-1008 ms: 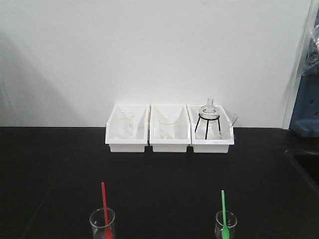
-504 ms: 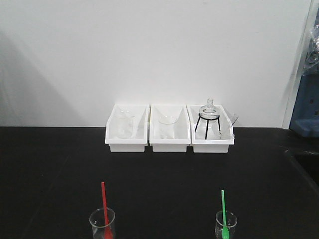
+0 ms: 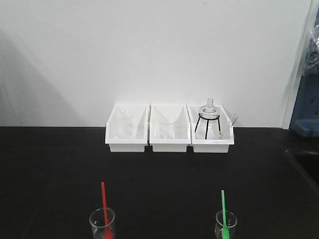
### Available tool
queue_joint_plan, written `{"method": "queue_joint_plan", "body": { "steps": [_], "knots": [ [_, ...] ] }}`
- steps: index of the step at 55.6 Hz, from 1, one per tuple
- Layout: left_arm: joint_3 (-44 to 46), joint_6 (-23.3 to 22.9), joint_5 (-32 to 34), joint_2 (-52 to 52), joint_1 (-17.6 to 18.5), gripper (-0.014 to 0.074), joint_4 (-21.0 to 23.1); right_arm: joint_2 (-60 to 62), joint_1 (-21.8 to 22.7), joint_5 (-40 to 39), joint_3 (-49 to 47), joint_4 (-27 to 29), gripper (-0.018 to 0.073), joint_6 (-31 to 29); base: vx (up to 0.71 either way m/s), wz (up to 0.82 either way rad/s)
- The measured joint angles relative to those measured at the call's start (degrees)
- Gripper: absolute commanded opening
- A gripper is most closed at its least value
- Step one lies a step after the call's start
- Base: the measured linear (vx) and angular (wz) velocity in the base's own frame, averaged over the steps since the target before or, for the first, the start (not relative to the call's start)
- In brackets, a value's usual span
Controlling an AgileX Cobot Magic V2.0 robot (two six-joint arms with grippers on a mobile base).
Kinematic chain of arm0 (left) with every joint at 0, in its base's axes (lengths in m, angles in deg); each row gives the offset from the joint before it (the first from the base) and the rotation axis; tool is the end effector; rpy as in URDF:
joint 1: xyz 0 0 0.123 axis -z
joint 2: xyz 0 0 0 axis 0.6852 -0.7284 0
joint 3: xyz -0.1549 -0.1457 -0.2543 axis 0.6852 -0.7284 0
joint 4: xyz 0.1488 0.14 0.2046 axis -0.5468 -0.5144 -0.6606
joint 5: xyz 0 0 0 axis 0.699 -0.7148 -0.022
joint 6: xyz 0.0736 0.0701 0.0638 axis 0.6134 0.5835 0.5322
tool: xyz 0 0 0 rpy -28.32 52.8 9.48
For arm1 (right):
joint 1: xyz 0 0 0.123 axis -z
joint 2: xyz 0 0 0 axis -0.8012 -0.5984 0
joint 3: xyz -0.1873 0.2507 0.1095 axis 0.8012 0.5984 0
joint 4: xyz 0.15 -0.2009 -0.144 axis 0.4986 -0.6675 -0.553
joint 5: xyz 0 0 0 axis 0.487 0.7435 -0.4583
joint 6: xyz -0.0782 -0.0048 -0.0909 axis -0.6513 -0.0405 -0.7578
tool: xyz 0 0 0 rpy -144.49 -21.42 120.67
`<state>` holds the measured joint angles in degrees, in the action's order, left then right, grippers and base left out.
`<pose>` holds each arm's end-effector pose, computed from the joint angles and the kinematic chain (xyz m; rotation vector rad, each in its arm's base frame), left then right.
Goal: Sort red and green spoons into left cabinet
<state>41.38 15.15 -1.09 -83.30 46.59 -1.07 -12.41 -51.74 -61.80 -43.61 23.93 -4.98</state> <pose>0.1290 -0.0064 0.2976 -0.0077 1.7608 -0.0786 0.1167 -0.0103 0.2564 0.0223 1.9786 -0.1037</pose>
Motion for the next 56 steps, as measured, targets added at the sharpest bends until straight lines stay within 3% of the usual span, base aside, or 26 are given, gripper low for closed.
{"method": "queue_joint_plan", "body": {
  "steps": [11, 20, 25, 44, 56],
  "knots": [
    [0.0, 0.0, 0.9, -3.1, 0.0, 0.0488, 2.4, -4.2, 0.0, -5.4, 0.0, 1.0, 0.0494, 0.0, 0.0, 0.0],
    [0.0, 0.0, 4.3, -8.8, 0.2, 0.0507, 9.2, -11.1, 0.0, -12.4, 0.0, 4.1, 0.0494, 0.0, 0.0, 0.0],
    [0.0, 0.0, 8.1, -12.4, 1.1, 0.0507, 10.7, -16.1, -0.2, -16.2, 0.0, 4.7, 0.0494, -0.2, 0.0, 0.0],
    [0.2, -0.5, 25.8, -29.0, 10.0, 0.0507, 9.8, -41.4, -7.9, -35.0, -3.6, 2.6, 0.0494, -0.4, 0.0, 0.0],
    [3.6, -2.7, 35.9, -40.6, 13.4, 0.0507, 7.9, -54.7, -9.0, -39.4, -11.8, 2.4, 0.0494, -0.4, 0.0, 0.0]
  ]
}}
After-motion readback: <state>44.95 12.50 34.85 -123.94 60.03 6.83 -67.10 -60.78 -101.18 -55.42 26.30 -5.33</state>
